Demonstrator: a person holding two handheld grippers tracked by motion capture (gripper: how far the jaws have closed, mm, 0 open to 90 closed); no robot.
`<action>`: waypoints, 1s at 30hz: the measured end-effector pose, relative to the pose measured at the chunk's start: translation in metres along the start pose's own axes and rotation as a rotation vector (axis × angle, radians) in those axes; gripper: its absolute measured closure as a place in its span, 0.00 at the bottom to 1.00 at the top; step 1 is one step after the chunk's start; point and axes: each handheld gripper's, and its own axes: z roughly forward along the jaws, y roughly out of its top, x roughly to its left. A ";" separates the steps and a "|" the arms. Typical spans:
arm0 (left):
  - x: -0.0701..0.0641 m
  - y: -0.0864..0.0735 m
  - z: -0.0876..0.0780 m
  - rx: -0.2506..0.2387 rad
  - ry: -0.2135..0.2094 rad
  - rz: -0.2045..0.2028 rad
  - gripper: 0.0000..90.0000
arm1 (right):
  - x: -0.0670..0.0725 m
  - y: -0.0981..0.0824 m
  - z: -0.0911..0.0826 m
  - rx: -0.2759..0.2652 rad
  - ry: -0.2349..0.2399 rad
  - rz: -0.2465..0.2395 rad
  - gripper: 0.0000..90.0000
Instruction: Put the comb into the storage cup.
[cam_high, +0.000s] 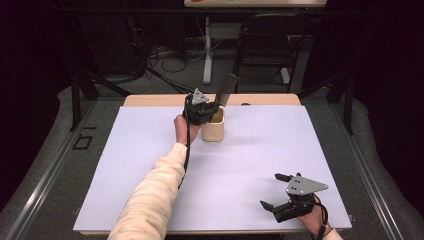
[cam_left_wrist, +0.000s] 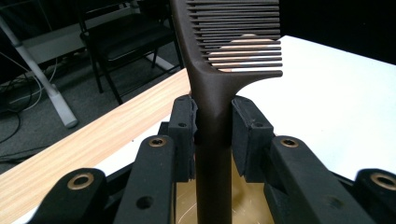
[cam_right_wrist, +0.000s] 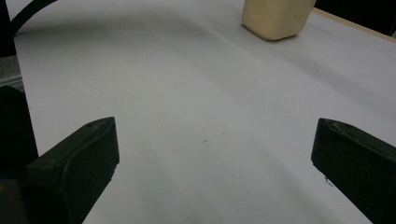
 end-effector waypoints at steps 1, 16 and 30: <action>0.000 0.000 0.000 0.000 0.000 -0.001 0.80 | 0.000 0.000 0.000 0.000 0.000 0.000 0.00; -0.002 -0.003 0.002 0.018 -0.001 0.009 0.79 | 0.000 0.000 0.000 0.001 0.000 -0.002 0.00; -0.004 -0.005 0.002 0.012 -0.016 0.009 0.72 | 0.000 0.000 0.000 0.001 -0.001 -0.002 0.00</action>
